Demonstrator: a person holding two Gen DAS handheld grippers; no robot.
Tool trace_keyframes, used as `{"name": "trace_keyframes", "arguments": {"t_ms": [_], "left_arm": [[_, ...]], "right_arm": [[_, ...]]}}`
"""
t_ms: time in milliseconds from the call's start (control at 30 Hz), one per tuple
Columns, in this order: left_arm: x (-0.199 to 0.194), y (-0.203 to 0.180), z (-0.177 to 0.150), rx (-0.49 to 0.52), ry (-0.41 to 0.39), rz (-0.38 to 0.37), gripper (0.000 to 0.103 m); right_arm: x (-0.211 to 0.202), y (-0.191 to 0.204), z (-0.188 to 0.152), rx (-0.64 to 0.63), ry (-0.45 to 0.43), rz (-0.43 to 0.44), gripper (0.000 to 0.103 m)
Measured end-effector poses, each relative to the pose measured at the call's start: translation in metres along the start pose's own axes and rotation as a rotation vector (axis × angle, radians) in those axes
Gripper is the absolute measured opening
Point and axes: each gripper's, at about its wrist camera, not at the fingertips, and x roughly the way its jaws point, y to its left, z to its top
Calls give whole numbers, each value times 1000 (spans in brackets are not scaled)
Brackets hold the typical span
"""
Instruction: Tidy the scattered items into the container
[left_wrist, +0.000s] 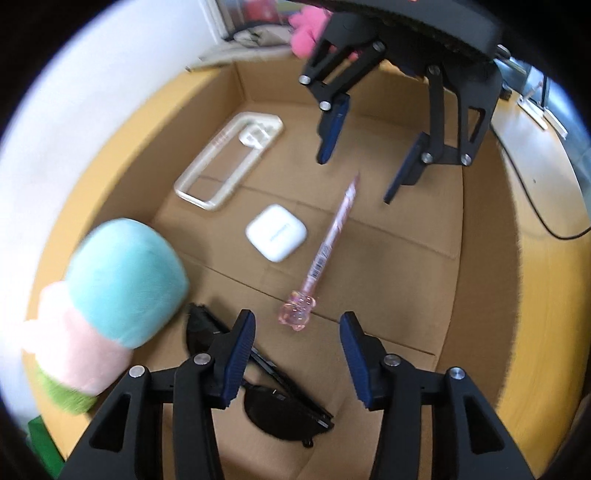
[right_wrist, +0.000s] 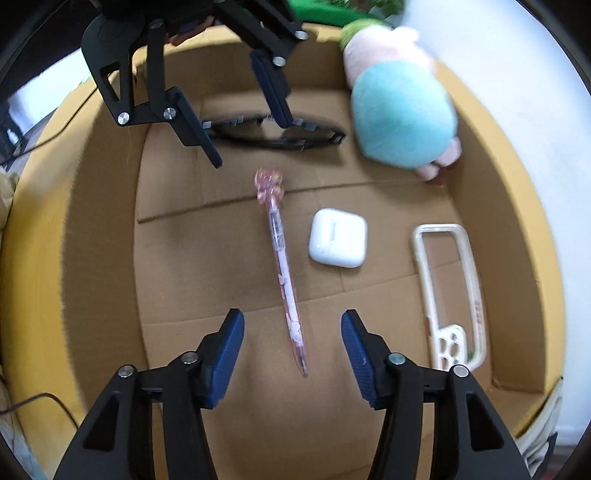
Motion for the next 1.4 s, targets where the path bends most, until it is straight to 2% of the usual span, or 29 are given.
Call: {"name": "trace_keyframes", "arguments": {"t_ms": [67,100,133,167,200,267,333,400,467,533,667,767,900,1033,1267,1400], "left_arm": [[-20,-6,2,-55,-10,111,47],[-36,-11,3,-109,-26,177,47],[-53,-16,4,-168,-60,210,47],[-60,-18,13,-207,-96,213,47],[-79,-23,10,-262,-166,200,49],[-103,-33,3,-340,-278,195,69],[-113,-51,-8,-430,-365,301,76],[-99,-55,-9,-526,-385,366,76],[-90,-60,-17,-638,-376,397,76],[-91,-74,-30,-743,-398,377,76],[-85,-87,-49,-884,-439,363,76],[-82,-95,-54,-949,-427,417,77],[-87,-106,-54,-985,-436,492,78],[-86,-113,-53,-1006,-442,458,78],[-82,-123,-48,-998,-428,425,78],[-84,-129,-45,-981,-426,439,78]], "right_arm": [[-24,9,-3,38,-61,-55,83],[-37,10,-5,60,-103,-93,87],[-47,-1,-4,91,-145,-117,93],[-56,-3,0,143,-194,-135,95],[-61,0,6,200,-235,-147,95],[-67,19,7,297,-292,-183,95],[-72,34,6,425,-330,-229,95],[-80,57,-11,578,-369,-253,95],[-73,60,-24,733,-387,-264,96],[-57,60,-33,875,-380,-275,96],[-47,76,-47,1038,-341,-354,96],[-56,95,-47,1072,-354,-375,98],[-66,117,-39,1032,-358,-423,103],[-72,131,-33,1010,-362,-468,103],[-75,142,-31,1009,-360,-496,103],[-76,144,-31,1011,-353,-519,103]]}}
